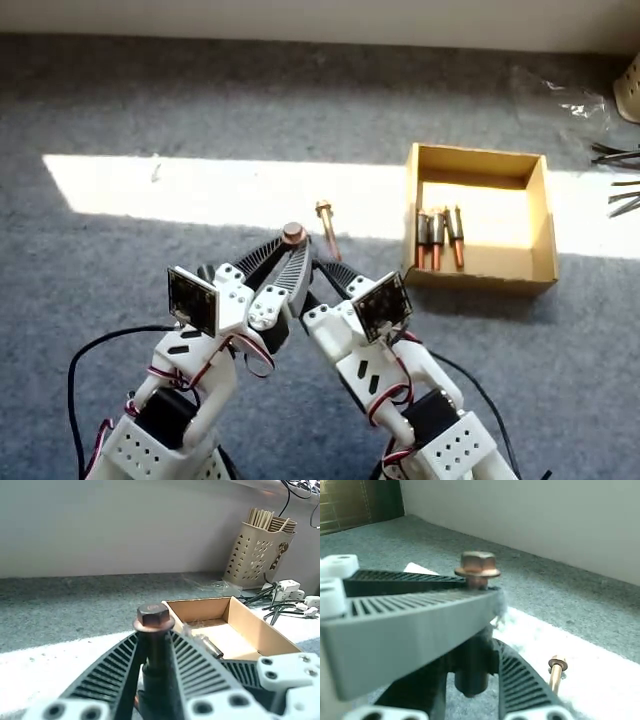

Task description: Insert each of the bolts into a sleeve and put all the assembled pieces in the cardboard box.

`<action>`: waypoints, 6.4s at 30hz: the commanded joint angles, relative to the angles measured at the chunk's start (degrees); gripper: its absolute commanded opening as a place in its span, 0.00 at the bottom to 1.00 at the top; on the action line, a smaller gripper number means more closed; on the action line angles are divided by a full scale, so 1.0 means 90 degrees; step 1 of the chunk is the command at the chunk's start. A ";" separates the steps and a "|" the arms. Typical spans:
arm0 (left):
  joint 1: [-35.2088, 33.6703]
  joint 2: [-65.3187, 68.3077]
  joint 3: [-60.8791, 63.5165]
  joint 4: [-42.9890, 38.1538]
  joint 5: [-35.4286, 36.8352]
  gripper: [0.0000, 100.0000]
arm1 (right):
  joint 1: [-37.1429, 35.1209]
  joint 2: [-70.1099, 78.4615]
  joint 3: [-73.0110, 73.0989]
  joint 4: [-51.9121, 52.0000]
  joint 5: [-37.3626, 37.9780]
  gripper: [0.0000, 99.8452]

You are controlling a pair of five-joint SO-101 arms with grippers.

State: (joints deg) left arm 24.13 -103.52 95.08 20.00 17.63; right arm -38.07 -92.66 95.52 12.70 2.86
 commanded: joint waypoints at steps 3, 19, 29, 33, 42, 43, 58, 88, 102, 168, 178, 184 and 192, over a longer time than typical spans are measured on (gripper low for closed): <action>-0.0132 -0.0063 -0.0054 -0.0010 0.0039 0.01 | 0.0171 -0.0103 -0.0063 -0.0171 0.0039 0.01; -0.0151 -0.0063 -0.0122 -0.0020 0.0020 0.13 | 0.0181 -0.0103 -0.0024 -0.0171 0.0039 0.01; -0.0122 -0.0063 -0.0591 0.0010 0.0029 0.13 | 0.0181 -0.0103 -0.0024 -0.0161 0.0039 0.01; -0.0093 -0.0063 -0.0786 0.0010 0.0039 0.15 | 0.0181 -0.0103 -0.0024 -0.0161 0.0049 0.01; 0.0220 -0.0054 -0.0689 0.0186 0.0049 0.19 | 0.0181 -0.0103 -0.0054 -0.0161 0.0049 0.01; 0.0269 -0.0054 -0.0718 0.0264 0.0039 0.19 | 0.0190 -0.0103 -0.0054 -0.0161 0.0049 0.01; -0.0601 -0.0083 -0.0943 0.0303 0.0059 0.18 | 0.0933 -0.0103 -0.0122 0.0777 0.0049 0.01; -0.2281 -0.0063 -0.0991 0.2100 -0.2159 0.01 | 0.3687 0.4127 -0.6032 0.4479 0.0488 0.01; -0.2994 -0.0054 -0.1001 0.2686 -0.2139 0.01 | 0.4567 0.7770 -0.8347 0.4918 0.0791 0.01; -0.3404 -0.0083 -0.0786 0.3009 -0.2149 0.01 | 0.5397 1.1717 -1.1443 0.5426 0.1836 0.20; -0.3414 -0.0093 -0.0796 0.3009 -0.2149 0.01 | 0.4068 1.0203 -1.1443 0.6823 0.1807 0.20; -0.3414 -0.0093 -0.0864 0.3028 -0.2149 0.01 | 0.3140 0.9411 -1.1414 0.7145 0.1797 0.20; -0.3424 -0.0093 -0.0874 0.3028 -0.2149 0.01 | 0.2203 0.9089 -1.1385 0.7272 0.1788 0.20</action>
State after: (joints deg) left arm -7.69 -103.60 88.66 47.16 -1.63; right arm -15.74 -8.35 -4.53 77.76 18.86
